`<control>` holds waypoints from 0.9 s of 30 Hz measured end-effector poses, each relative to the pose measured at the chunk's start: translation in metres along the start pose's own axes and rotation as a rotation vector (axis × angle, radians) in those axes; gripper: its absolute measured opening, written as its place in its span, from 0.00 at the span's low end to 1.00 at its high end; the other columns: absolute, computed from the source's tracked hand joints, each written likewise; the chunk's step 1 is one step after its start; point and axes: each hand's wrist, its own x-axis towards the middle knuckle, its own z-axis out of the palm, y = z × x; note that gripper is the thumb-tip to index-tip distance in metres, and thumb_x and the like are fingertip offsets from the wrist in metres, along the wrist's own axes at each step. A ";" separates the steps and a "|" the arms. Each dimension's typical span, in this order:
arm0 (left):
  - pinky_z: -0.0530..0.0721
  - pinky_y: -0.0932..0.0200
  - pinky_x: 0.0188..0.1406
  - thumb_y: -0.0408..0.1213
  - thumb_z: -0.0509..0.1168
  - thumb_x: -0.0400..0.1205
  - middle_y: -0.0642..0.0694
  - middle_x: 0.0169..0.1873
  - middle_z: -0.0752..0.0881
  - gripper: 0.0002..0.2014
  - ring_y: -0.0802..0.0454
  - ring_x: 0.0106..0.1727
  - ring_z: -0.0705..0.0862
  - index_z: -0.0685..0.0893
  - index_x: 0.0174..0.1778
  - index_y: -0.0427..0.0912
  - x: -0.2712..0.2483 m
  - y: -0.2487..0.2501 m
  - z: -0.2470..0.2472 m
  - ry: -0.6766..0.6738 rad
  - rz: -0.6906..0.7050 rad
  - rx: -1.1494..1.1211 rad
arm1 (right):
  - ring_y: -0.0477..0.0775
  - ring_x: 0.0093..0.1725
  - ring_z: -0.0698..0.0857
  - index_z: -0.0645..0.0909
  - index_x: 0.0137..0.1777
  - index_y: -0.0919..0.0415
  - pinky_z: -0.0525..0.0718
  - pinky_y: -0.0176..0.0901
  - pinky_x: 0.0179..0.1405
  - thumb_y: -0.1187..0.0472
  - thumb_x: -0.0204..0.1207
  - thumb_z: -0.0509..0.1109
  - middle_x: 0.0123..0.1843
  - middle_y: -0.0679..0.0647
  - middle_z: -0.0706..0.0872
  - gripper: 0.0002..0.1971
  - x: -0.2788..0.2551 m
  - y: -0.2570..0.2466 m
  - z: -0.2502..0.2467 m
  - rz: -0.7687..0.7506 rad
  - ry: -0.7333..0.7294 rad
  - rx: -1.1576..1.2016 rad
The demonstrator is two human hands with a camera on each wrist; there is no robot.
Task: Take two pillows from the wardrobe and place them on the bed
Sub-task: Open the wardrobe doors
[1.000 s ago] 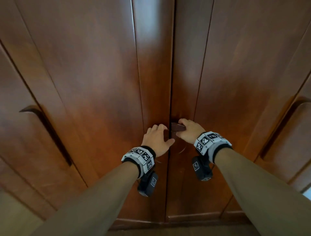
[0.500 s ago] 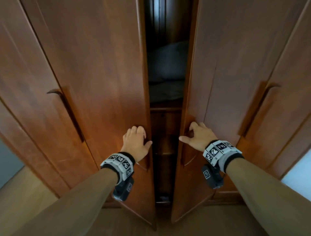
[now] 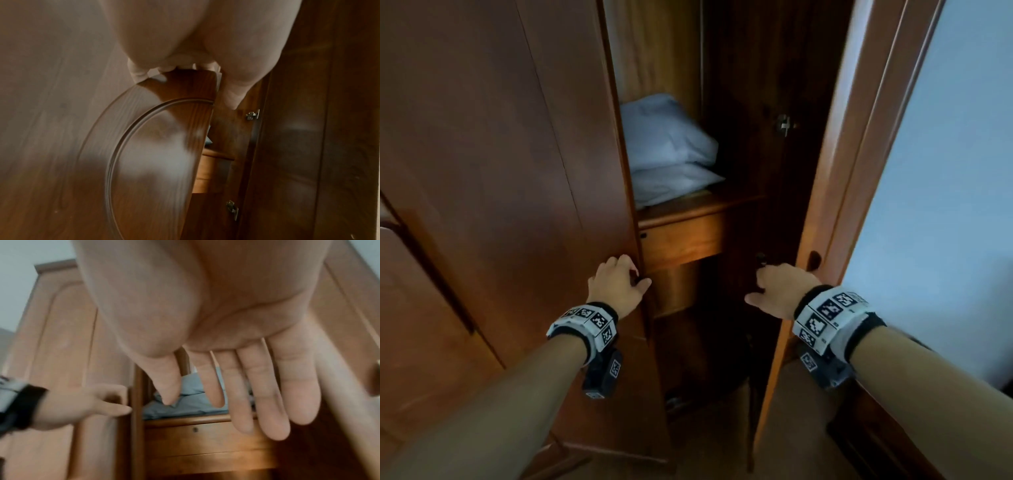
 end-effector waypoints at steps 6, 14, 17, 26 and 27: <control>0.83 0.50 0.46 0.58 0.59 0.84 0.52 0.40 0.86 0.17 0.49 0.45 0.86 0.86 0.42 0.51 -0.036 -0.029 -0.042 -0.076 0.055 -0.256 | 0.56 0.64 0.82 0.74 0.73 0.55 0.80 0.49 0.66 0.46 0.77 0.69 0.66 0.54 0.83 0.27 -0.001 -0.113 0.011 -0.286 -0.131 0.255; 0.86 0.36 0.57 0.68 0.57 0.79 0.46 0.36 0.88 0.26 0.40 0.46 0.88 0.83 0.36 0.48 -0.114 -0.095 -0.085 0.089 -0.178 -0.685 | 0.59 0.47 0.88 0.87 0.55 0.70 0.84 0.36 0.41 0.71 0.75 0.69 0.52 0.65 0.91 0.10 0.008 -0.234 0.026 -0.613 -0.380 0.235; 0.84 0.28 0.59 0.78 0.59 0.70 0.45 0.42 0.82 0.27 0.34 0.52 0.85 0.75 0.38 0.55 -0.146 -0.128 -0.099 0.148 -0.265 -0.781 | 0.62 0.47 0.90 0.89 0.47 0.63 0.89 0.52 0.49 0.71 0.70 0.74 0.47 0.60 0.92 0.08 -0.002 -0.274 0.022 -0.758 -0.464 0.214; 0.64 0.53 0.82 0.59 0.46 0.88 0.55 0.72 0.78 0.26 0.57 0.75 0.74 0.75 0.76 0.51 -0.243 -0.179 -0.136 0.319 -0.572 -0.849 | 0.57 0.50 0.90 0.85 0.52 0.58 0.90 0.58 0.51 0.47 0.74 0.73 0.51 0.56 0.91 0.15 -0.045 -0.386 0.055 -1.132 -0.573 0.353; 0.65 0.53 0.81 0.58 0.46 0.88 0.52 0.71 0.80 0.27 0.52 0.75 0.75 0.78 0.74 0.47 -0.250 -0.180 -0.141 0.381 -0.661 -0.834 | 0.55 0.50 0.91 0.84 0.52 0.57 0.91 0.58 0.50 0.46 0.73 0.73 0.51 0.53 0.90 0.16 -0.050 -0.395 0.059 -1.163 -0.584 0.364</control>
